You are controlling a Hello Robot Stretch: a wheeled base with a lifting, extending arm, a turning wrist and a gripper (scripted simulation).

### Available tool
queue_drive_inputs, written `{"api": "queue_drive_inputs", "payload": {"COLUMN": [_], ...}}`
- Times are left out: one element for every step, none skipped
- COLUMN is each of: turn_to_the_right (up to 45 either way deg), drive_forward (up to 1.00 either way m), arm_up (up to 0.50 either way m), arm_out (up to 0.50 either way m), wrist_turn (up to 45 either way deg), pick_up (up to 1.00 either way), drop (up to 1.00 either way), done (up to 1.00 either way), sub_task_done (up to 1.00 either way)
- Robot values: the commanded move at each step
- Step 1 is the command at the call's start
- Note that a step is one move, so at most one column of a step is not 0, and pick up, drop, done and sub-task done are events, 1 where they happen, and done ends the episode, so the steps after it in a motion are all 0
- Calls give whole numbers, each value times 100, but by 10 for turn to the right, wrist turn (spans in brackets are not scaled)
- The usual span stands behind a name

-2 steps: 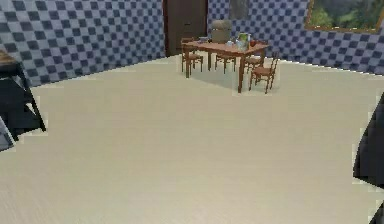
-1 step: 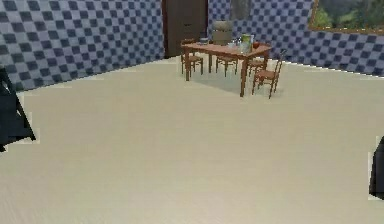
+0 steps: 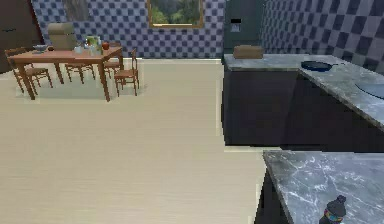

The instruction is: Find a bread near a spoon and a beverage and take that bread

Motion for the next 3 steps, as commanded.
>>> {"api": "queue_drive_inputs", "payload": {"turn_to_the_right": [0,450,60], "drive_forward": [80,0,0], "arm_up": [0,0,0], "arm_out": [0,0,0], "wrist_turn": [0,0,0], "pick_up": [0,0,0], "drop": [0,0,0], "done": [0,0,0], "sub_task_done": [0,0,0]}}
